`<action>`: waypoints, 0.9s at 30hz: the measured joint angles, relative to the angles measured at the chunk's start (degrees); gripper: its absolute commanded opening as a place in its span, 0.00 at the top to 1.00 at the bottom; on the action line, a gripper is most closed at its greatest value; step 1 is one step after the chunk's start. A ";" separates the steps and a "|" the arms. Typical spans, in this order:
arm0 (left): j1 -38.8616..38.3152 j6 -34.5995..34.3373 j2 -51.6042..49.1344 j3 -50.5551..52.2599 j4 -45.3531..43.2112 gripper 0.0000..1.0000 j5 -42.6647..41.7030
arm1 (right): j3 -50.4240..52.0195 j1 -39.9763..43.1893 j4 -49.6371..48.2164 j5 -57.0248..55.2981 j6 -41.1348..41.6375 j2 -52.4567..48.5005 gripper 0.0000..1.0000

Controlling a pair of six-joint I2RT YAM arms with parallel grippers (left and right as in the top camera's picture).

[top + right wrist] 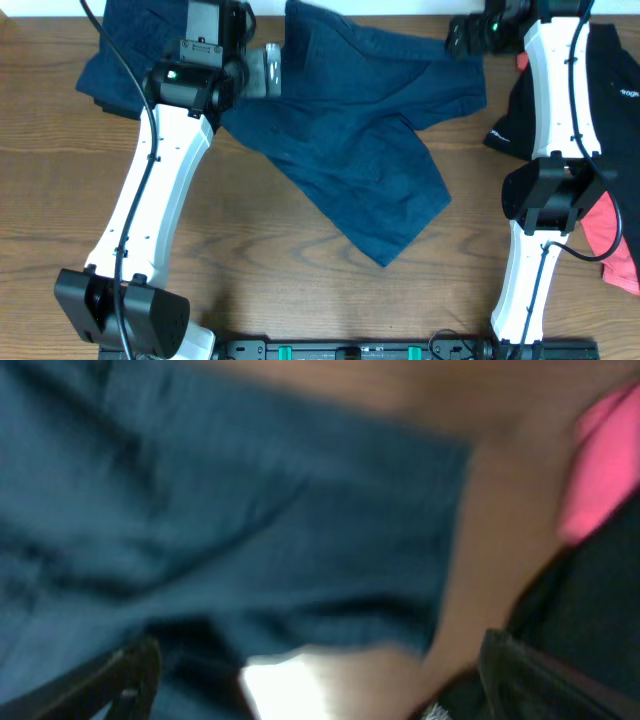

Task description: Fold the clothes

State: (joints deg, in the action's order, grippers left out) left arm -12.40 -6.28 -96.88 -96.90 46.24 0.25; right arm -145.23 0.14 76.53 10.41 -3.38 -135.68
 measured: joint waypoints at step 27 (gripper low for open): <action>12.57 20.22 -22.95 1.66 -7.15 0.00 -10.60 | 0.00 -14.53 15.32 6.84 -4.66 1.20 0.27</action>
State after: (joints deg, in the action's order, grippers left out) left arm 0.16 13.93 -119.83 -95.24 39.09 -10.35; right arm -145.23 -14.39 91.85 17.26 -8.03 -134.47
